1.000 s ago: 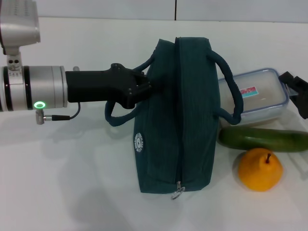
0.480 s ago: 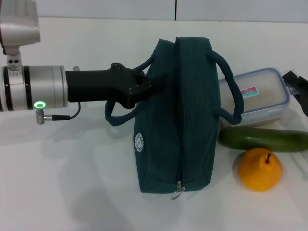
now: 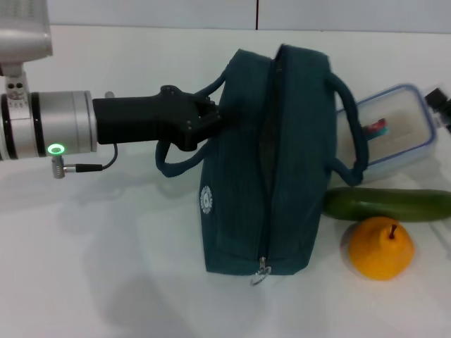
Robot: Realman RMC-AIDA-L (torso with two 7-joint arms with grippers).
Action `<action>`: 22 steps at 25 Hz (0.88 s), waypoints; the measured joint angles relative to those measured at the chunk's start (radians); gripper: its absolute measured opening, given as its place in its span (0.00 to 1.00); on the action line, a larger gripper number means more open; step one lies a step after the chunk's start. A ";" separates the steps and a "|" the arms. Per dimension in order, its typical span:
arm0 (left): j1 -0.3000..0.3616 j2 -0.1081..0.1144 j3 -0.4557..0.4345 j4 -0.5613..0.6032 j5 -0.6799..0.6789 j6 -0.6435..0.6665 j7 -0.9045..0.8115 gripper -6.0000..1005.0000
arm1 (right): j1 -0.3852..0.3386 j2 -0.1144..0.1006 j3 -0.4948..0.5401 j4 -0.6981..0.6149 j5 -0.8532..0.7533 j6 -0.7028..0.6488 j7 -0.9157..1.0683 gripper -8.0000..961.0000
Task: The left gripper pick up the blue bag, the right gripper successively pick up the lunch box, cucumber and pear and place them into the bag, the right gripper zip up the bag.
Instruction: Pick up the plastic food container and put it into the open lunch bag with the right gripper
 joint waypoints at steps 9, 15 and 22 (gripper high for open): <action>-0.002 0.026 -0.037 0.010 -0.049 0.071 -0.067 0.05 | -0.029 -0.002 -0.004 -0.121 0.005 -0.183 -0.042 0.13; -0.007 0.029 -0.039 0.012 -0.039 0.074 -0.079 0.05 | 0.017 -0.004 -0.001 -0.192 0.048 -0.286 -0.050 0.14; -0.021 0.024 -0.036 0.007 -0.033 0.065 -0.079 0.05 | 0.208 -0.005 -0.020 -0.203 0.064 -0.338 -0.043 0.16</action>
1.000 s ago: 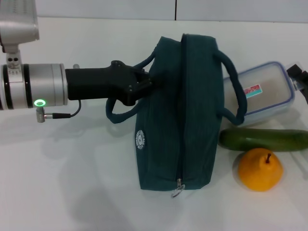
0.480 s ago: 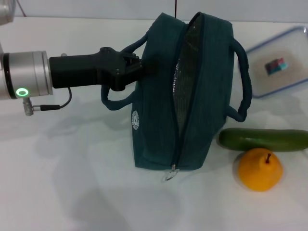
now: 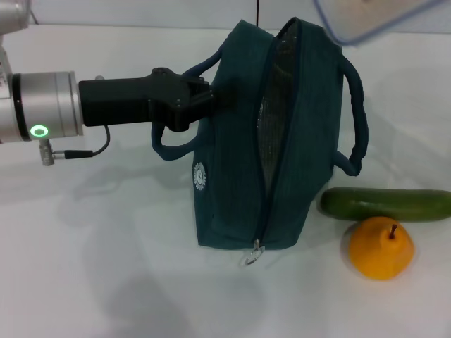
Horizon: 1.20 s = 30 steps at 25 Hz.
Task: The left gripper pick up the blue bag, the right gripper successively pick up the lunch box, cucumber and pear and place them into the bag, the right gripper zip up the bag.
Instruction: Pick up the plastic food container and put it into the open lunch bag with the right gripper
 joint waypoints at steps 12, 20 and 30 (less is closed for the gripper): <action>-0.017 -0.018 -0.001 -0.008 0.034 -0.039 0.003 0.05 | 0.113 0.005 -0.146 -0.001 -0.003 0.045 0.004 0.20; -0.011 -0.018 -0.003 -0.008 0.034 -0.039 0.008 0.05 | -0.039 -0.002 -0.350 -0.145 -0.005 0.102 0.008 0.22; -0.012 -0.019 -0.002 -0.018 0.034 -0.039 0.011 0.05 | -0.107 -0.010 -0.555 -0.266 -0.024 0.217 0.075 0.25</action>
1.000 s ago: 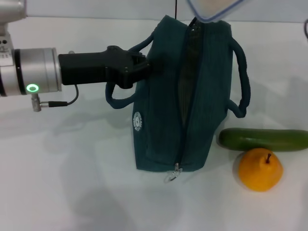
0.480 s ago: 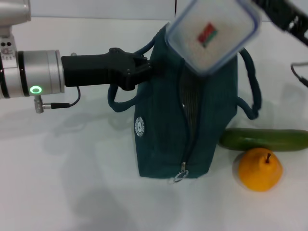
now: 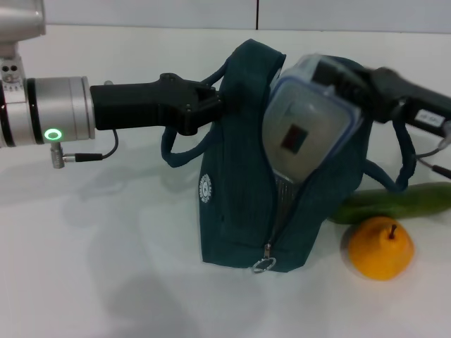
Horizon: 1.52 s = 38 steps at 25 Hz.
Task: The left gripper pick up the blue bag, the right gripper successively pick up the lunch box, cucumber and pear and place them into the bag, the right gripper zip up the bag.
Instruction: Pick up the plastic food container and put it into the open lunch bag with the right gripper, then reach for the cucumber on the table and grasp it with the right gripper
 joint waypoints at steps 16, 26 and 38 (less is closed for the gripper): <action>-0.003 0.000 -0.002 -0.029 0.000 -0.001 0.033 0.05 | -0.018 -0.043 -0.053 -0.211 -0.068 0.050 0.145 0.38; -0.003 0.006 -0.003 -0.094 0.001 -0.027 0.067 0.05 | -0.212 -0.088 0.258 -0.659 -0.513 0.016 0.339 0.58; -0.035 -0.003 0.003 -0.137 0.003 -0.079 0.086 0.05 | -0.162 -0.081 0.316 -0.830 -0.955 -0.121 0.438 0.81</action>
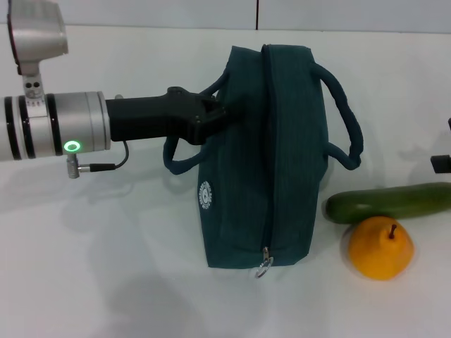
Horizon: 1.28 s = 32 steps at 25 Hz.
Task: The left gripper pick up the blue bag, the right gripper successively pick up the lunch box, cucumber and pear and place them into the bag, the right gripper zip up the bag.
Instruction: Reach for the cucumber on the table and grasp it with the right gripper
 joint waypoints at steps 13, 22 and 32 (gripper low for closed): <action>-0.032 -0.003 -0.005 -0.031 -0.038 -0.011 0.038 0.05 | 0.134 0.007 -0.041 -0.028 -0.278 -0.060 0.076 0.92; -0.062 -0.003 -0.005 -0.048 -0.041 -0.013 0.052 0.05 | 0.210 0.064 -0.091 -0.005 -0.433 -0.048 0.087 0.90; -0.068 -0.002 -0.007 -0.048 -0.051 -0.014 0.044 0.05 | 0.227 0.070 -0.184 0.011 -0.452 -0.026 0.087 0.87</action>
